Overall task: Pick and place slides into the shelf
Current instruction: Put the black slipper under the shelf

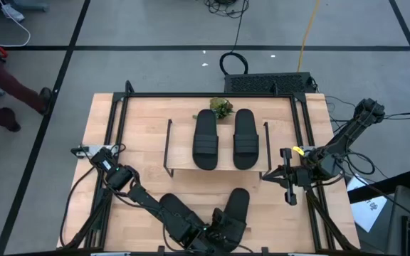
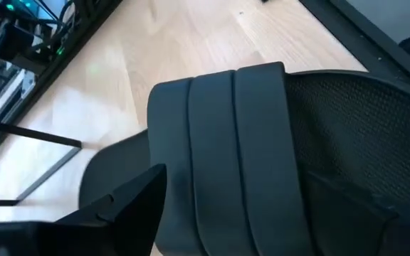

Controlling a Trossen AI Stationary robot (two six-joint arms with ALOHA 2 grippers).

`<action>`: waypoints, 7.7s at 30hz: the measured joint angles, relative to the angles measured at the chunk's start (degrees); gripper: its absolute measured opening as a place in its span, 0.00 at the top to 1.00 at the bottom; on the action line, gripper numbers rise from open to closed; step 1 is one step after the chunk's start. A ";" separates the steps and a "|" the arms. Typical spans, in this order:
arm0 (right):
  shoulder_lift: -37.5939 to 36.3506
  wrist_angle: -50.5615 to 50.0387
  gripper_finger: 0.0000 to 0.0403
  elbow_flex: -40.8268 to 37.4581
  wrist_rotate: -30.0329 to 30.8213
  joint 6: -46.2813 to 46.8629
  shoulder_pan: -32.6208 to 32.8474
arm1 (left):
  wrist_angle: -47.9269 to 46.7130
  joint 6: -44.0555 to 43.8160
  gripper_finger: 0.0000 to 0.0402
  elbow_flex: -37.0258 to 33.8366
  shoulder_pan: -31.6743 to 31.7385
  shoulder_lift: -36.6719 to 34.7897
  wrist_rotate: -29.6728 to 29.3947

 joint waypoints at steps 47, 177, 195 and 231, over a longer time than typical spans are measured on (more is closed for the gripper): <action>0.08 1.52 1.00 -1.60 -0.23 4.04 0.00 | 1.28 -6.33 1.00 0.40 -0.68 -3.91 -23.42; 0.11 5.97 1.00 -1.60 -16.62 -4.60 0.03 | -21.68 -7.62 0.99 -23.71 -6.87 -41.39 -25.54; 5.85 -16.83 1.00 2.78 -13.73 13.68 6.85 | 50.98 16.43 0.99 -88.86 -4.41 -82.81 -25.90; 65.13 24.71 1.00 10.82 5.79 43.28 8.60 | 50.86 13.48 0.99 -89.48 -3.78 -85.07 -26.34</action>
